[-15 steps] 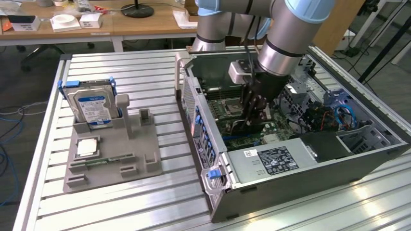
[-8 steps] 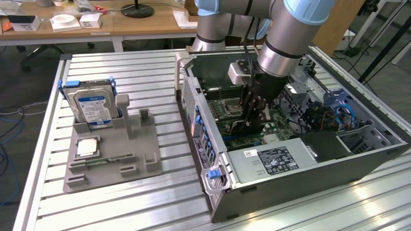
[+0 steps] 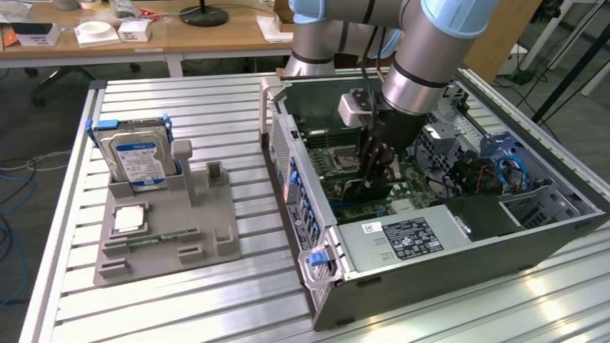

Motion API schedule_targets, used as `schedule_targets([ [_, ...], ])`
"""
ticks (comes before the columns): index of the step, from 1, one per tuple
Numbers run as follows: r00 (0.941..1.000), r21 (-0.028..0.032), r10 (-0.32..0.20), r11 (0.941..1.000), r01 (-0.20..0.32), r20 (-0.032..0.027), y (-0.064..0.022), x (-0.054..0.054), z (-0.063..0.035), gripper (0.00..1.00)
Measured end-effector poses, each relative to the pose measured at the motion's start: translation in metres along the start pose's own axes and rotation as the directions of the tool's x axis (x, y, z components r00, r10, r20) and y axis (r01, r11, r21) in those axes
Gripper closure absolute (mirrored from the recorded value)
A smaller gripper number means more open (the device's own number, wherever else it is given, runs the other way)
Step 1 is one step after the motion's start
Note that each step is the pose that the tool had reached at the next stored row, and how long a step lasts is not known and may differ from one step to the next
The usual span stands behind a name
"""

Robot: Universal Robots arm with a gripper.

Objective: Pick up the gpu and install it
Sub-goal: 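Insert the gpu into the slot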

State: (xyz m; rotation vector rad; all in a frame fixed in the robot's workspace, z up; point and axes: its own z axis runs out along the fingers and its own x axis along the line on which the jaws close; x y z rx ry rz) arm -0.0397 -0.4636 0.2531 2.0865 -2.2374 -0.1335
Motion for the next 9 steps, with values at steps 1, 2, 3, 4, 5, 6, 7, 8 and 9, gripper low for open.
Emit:
schedule_targets([
  [1, 1.0000, 0.0000, 0.000, 1.0000, 0.000, 0.0002, -0.0001, 0.0000, 0.0006, 0.74],
  [2, 1.0000, 0.0000, 0.000, 1.0000, 0.000, 0.0006, -0.0002, 0.0000, 0.0015, 0.74],
  [3, 1.0000, 0.0000, 0.000, 1.0000, 0.000, 0.0010, -0.0003, 0.0000, 0.0022, 0.74],
  [4, 1.0000, 0.0001, 0.000, 1.0000, 0.000, 0.0012, -0.0003, 0.0000, 0.0026, 0.74],
  [5, 1.0000, 0.0000, 0.000, 1.0000, 0.000, 0.0013, -0.0003, 0.0001, 0.0027, 0.74],
  [6, 1.0000, -0.0001, 0.000, 1.0000, 0.000, 0.0012, -0.0003, 0.0001, 0.0028, 0.74],
  [7, 1.0000, 0.0000, 0.000, 1.0000, 0.000, 0.0015, -0.0004, 0.0000, 0.0031, 0.74],
  [8, 1.0000, 0.0000, 0.000, 1.0000, 0.000, 0.0020, -0.0005, 0.0000, 0.0038, 0.74],
  [9, 1.0000, 0.0000, 0.000, 1.0000, 0.000, 0.0018, -0.0005, 0.0000, 0.0041, 0.74],
])
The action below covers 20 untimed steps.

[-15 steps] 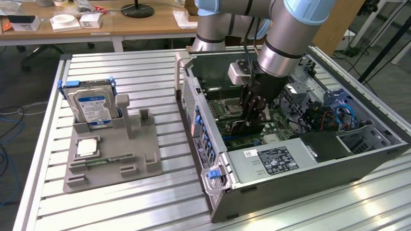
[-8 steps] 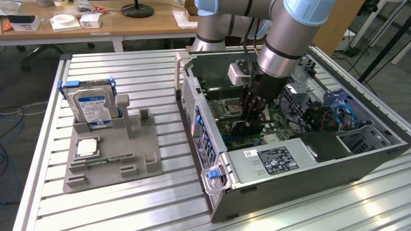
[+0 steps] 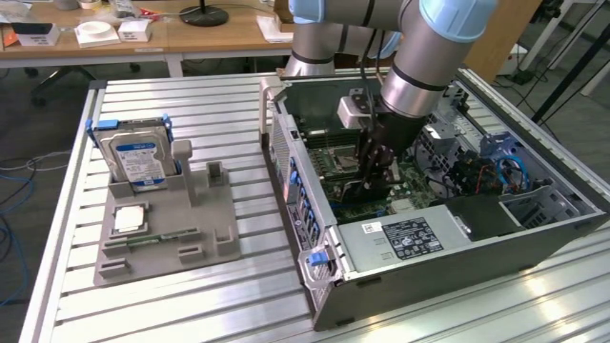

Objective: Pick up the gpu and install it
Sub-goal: 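Insert the gpu into the slot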

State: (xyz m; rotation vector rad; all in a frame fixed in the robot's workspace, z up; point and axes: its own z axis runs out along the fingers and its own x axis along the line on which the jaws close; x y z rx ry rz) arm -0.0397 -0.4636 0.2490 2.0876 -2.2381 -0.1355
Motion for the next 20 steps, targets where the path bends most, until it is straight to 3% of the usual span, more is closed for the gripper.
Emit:
schedule_targets([
  [20, 1.0000, 0.0032, -0.005, 1.0000, 0.005, 0.0004, 0.0017, -0.0017, -0.0041, 0.74],
])
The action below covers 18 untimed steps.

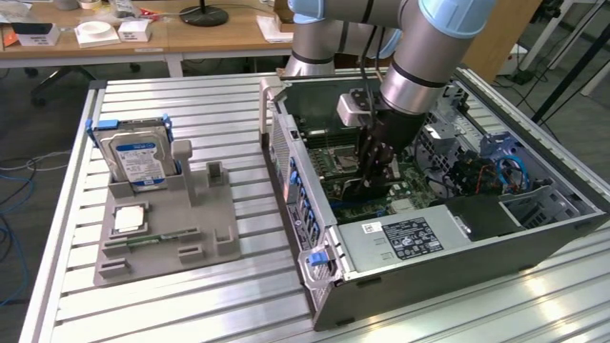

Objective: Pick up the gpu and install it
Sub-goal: 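Insert the gpu into the slot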

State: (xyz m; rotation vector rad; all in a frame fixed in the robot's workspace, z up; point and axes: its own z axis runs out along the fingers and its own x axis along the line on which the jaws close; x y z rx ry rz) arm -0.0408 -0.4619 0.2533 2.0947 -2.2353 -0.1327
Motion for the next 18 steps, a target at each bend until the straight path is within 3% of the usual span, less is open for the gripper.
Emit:
schedule_targets([
  [18, 0.9999, -0.0001, -0.010, 0.9999, 0.010, -0.0008, 0.0003, -0.0014, -0.0017, 0.74],
])
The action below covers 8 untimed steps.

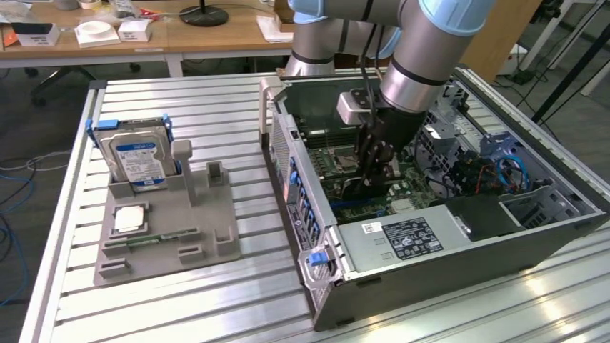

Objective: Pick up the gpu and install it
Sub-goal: 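Insert the gpu into the slot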

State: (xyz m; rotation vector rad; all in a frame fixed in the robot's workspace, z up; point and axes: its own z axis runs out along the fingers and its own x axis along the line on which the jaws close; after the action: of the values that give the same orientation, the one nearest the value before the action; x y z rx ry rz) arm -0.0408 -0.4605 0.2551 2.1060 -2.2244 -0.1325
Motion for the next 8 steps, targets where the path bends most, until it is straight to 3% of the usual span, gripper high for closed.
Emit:
schedule_targets([
  [8, 0.9990, -0.0004, -0.044, 0.9990, 0.044, -0.0034, -0.0001, -0.0005, 0.0016, 0.74],
])
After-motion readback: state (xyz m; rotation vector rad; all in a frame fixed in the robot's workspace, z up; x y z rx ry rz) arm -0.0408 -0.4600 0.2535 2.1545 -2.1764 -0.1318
